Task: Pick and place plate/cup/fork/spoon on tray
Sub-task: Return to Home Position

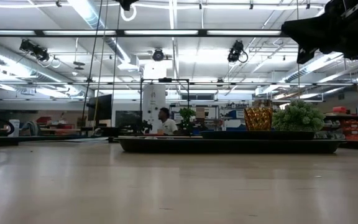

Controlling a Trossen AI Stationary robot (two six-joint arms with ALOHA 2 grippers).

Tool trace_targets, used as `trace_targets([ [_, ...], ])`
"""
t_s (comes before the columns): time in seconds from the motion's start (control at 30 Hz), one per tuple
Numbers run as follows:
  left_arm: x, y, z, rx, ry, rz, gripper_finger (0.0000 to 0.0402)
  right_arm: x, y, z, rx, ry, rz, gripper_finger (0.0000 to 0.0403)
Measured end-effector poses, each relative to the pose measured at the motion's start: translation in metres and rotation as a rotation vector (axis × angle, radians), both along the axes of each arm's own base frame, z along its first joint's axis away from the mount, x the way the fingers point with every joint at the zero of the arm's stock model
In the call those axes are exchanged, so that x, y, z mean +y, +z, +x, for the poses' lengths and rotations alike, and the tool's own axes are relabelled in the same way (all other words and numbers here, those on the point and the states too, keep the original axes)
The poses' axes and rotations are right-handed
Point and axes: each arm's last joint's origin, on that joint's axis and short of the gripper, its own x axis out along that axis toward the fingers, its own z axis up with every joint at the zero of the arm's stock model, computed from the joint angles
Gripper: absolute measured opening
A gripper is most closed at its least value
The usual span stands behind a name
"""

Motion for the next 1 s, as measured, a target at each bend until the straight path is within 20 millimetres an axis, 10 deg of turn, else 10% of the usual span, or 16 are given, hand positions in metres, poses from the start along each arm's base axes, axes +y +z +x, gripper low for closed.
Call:
trace_targets([
  [0.43,-0.013,0.001,-0.015,0.013,-0.041,-0.321,0.0030,0.000,0.000,0.000,0.000,-0.002,0.000,0.0039],
  [1.0,-0.046,-0.110,-0.134,-0.031,-0.520,-0.355,0.0031,0.000,0.000,0.000,-0.001,0.001,0.000,0.0039],
])
